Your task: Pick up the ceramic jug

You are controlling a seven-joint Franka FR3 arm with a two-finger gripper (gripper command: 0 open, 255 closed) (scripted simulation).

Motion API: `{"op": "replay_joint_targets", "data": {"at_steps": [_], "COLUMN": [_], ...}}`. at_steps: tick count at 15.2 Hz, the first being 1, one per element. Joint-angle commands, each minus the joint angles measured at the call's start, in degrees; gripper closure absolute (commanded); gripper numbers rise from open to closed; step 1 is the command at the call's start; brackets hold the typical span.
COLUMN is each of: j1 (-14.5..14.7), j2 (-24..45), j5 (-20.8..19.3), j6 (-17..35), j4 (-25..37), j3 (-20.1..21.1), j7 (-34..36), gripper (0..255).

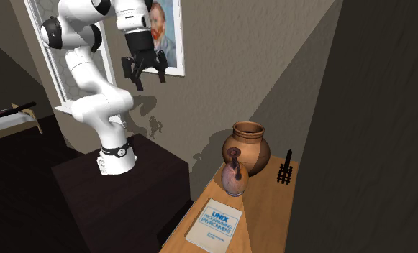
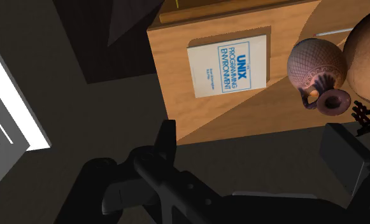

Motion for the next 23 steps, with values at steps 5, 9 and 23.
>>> {"op": "replay_joint_targets", "data": {"at_steps": [5, 9, 23], "j1": [1.1, 2.1, 4.6], "j2": [3.9, 8.8, 33.5], "j5": [2.0, 3.9, 5.4], "j6": [5.4, 11.0, 29.5], "j4": [-2.7, -4.3, -1.7], "j3": [3.3, 6.6, 17.7], "j7": [2.4, 4.8, 14.2], "gripper": [0, 0, 0]}}
